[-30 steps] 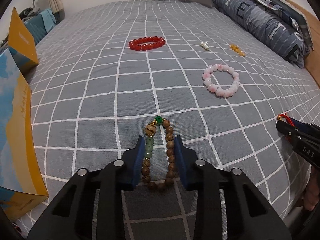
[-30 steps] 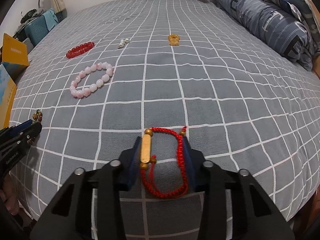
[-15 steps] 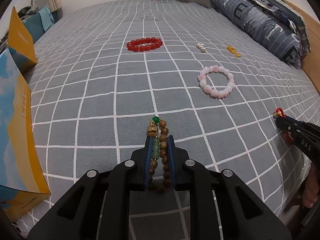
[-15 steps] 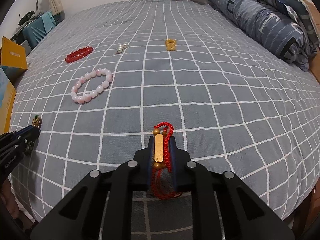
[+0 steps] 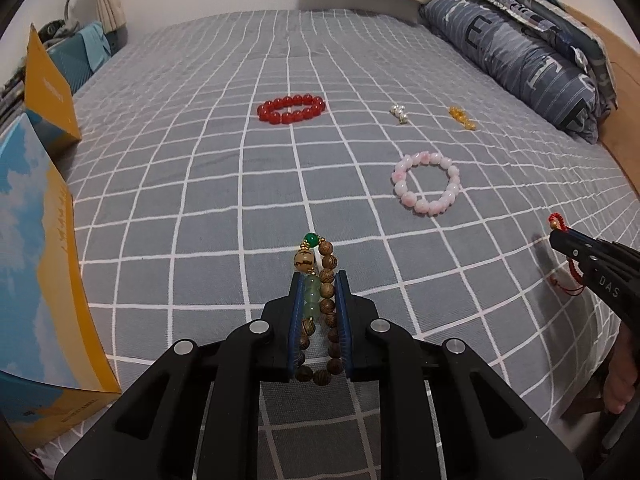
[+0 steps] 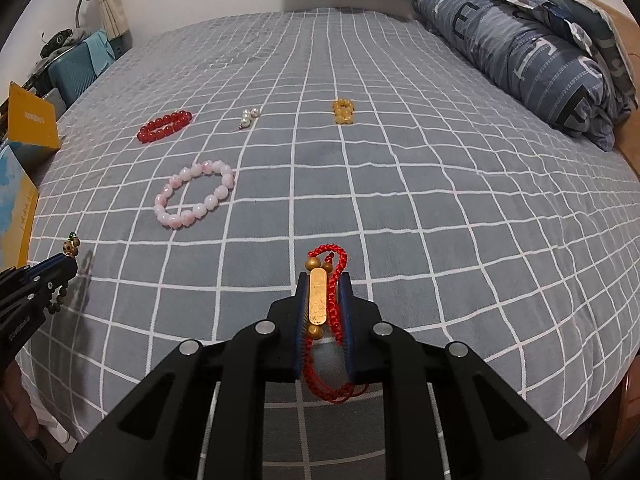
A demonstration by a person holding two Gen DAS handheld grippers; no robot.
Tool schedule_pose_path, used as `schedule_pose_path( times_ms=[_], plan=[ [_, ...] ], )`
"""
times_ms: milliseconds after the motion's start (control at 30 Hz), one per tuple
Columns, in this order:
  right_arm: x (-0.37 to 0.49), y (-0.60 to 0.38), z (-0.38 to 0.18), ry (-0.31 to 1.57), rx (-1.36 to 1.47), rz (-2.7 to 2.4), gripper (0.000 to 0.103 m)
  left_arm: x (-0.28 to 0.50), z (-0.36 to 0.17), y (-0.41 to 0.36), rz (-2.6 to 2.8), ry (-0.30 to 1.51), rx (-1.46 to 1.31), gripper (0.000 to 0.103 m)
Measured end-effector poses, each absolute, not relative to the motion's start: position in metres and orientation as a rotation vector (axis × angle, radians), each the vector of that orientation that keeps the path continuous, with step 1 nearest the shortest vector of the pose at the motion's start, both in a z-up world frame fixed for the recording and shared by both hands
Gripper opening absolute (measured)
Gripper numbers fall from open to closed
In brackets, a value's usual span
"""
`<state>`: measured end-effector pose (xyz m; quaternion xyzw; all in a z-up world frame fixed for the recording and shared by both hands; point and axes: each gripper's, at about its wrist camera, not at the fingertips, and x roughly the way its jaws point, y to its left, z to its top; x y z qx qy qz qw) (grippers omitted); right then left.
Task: Organize jewelry
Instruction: 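Grasp the wooden bead bracelet with the left tool while the right tool grasps the red cord bracelet, then carry both held bracelets over the open white box with both tools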
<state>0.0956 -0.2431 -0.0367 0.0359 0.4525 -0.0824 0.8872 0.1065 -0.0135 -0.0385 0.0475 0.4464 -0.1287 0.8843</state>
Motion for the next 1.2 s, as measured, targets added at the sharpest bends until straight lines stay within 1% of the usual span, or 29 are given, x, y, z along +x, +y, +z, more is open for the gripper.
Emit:
schedule_pose_path(
  times_ms=[400, 800, 1000, 1200],
  plan=[
    [0.104, -0.234, -0.004, 0.883, 0.058, -0.158, 0.014, 0.107, -0.009, -0.007, -0.248, 0.889, 0.101, 0.015],
    [0.131, -0.193, 0.056, 0.782, 0.011, -0.084, 0.014, 0.116, 0.041, 0.018, -0.185, 0.841, 0.083, 0.015],
    [0.148, -0.153, 0.093, 0.734, -0.019, 0.002, 0.014, 0.117, 0.071, 0.051, -0.126, 0.804, 0.057, 0.015],
    [0.165, -0.099, 0.119, 0.71, -0.035, 0.105, 0.014, 0.12, 0.097, 0.11, -0.028, 0.799, -0.015, 0.015]
  ],
)
